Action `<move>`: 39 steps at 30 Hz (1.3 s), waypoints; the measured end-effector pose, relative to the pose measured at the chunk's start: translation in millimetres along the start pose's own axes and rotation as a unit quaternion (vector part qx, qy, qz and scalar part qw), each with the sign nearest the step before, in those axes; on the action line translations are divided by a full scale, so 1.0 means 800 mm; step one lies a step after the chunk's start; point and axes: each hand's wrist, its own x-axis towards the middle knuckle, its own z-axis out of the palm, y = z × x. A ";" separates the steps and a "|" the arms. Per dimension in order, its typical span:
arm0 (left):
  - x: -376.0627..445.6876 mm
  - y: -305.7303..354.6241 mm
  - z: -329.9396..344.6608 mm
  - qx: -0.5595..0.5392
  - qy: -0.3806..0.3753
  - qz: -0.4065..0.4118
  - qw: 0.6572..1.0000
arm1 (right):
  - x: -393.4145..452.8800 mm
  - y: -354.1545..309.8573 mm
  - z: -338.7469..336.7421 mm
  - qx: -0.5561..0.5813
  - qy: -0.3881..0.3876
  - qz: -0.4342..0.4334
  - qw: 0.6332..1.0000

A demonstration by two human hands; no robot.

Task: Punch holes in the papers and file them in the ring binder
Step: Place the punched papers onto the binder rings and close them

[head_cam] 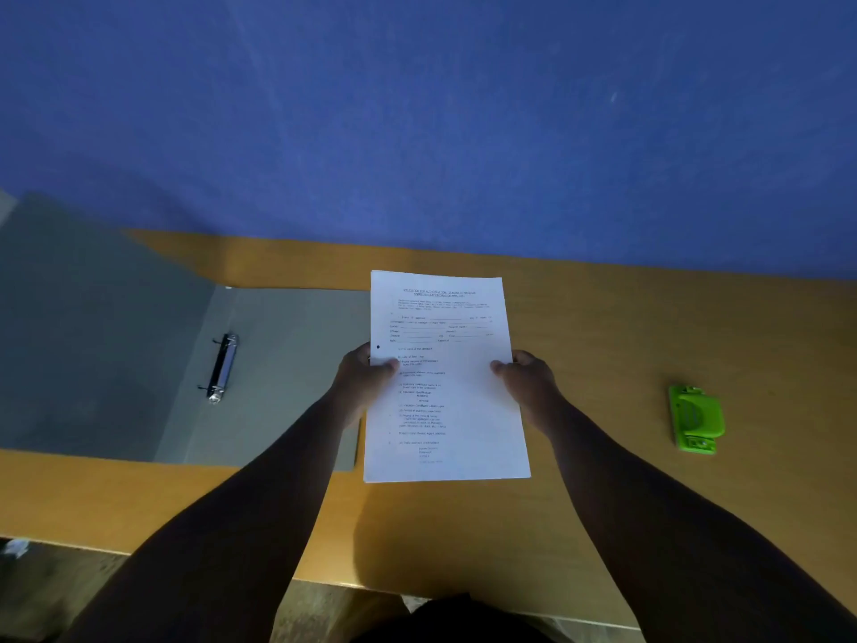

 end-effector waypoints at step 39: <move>0.077 -0.077 -0.297 -0.086 0.218 -0.125 0.964 | -0.057 -0.094 0.302 -0.046 -0.035 -0.065 0.996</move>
